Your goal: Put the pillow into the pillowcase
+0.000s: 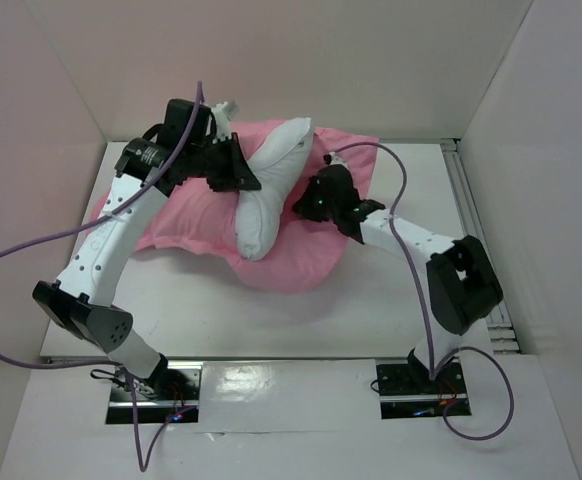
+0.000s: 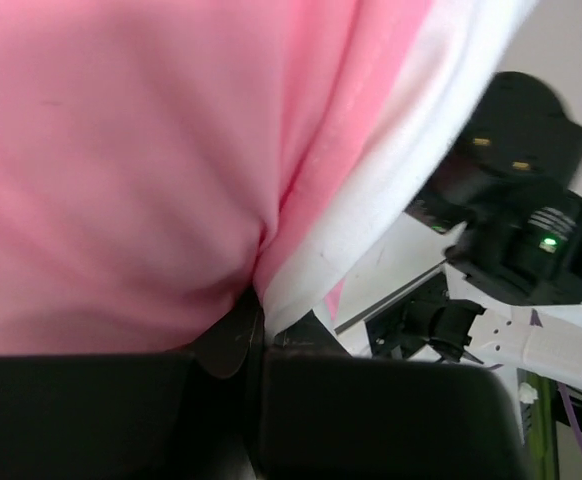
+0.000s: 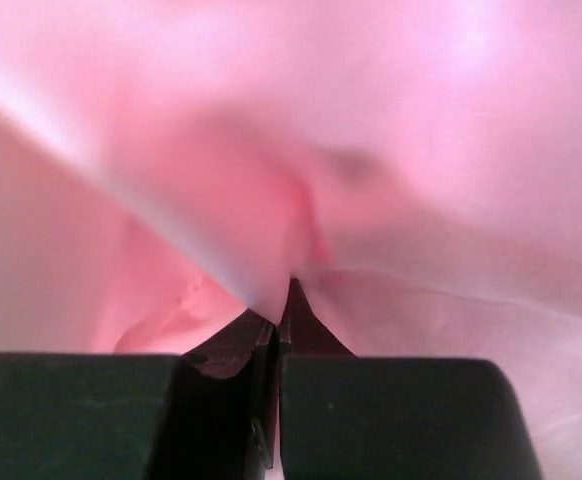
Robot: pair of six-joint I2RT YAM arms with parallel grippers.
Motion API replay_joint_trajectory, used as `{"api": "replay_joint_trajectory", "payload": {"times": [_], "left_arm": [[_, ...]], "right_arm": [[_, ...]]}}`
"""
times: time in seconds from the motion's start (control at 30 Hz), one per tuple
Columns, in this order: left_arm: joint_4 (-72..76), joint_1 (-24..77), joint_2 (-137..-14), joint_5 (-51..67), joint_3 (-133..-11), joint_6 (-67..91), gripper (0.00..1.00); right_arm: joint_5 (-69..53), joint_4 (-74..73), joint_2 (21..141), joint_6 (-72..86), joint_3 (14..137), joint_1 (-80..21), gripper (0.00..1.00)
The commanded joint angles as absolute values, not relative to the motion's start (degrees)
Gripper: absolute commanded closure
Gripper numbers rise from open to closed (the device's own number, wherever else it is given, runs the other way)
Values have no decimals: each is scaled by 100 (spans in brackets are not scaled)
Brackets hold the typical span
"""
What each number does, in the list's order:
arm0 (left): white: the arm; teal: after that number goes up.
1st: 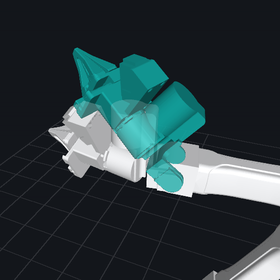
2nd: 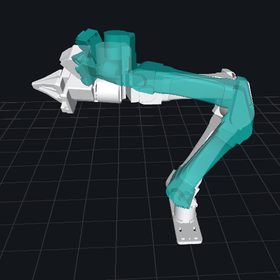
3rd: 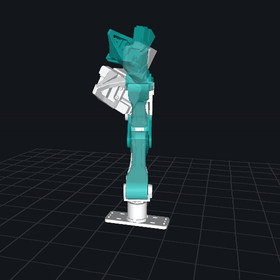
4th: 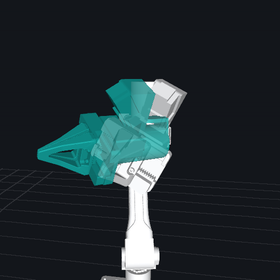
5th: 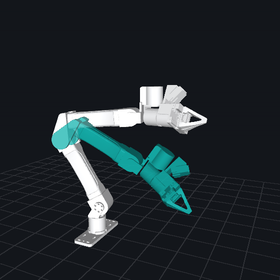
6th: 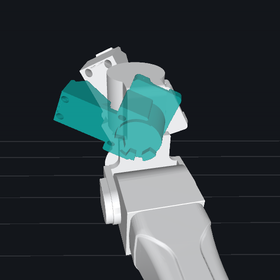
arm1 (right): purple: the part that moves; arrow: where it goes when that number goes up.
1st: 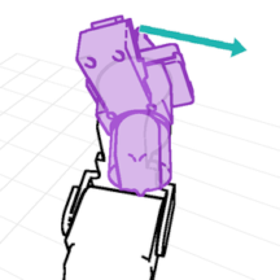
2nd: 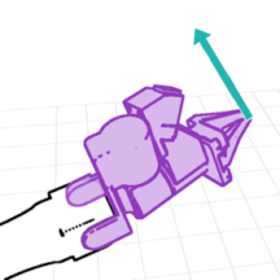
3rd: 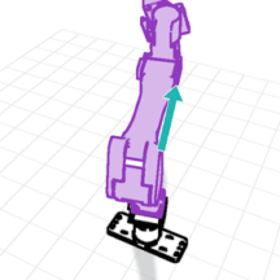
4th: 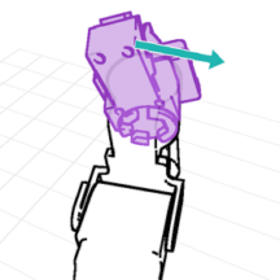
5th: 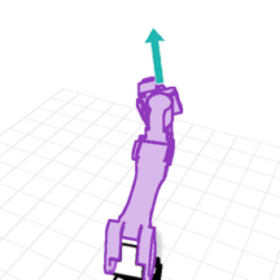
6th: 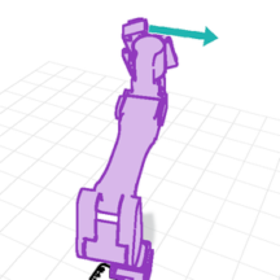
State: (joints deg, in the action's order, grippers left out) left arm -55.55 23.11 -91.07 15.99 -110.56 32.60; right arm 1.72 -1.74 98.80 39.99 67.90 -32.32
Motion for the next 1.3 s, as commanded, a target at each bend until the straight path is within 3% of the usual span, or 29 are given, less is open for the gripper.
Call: {"api": "replay_joint_trajectory", "payload": {"times": [0.0,0.23,0.73,1.27], "left_arm": [[-5072,2074,-9009,1362,-10802,3296,100],[-4800,2074,-9184,959,-10363,3410,100],[-4684,2127,-9588,158,-10380,3709,100],[-4685,2435,-9940,-299,-10371,3929,100]], "right_arm": [[-147,-615,9020,3516,6505,-2936,100],[-1545,-940,8324,3199,6381,-2804,100],[-2179,-3057,7409,2498,6108,-2804,100],[-1126,-3850,5942,2558,5828,-2752,100]]}}
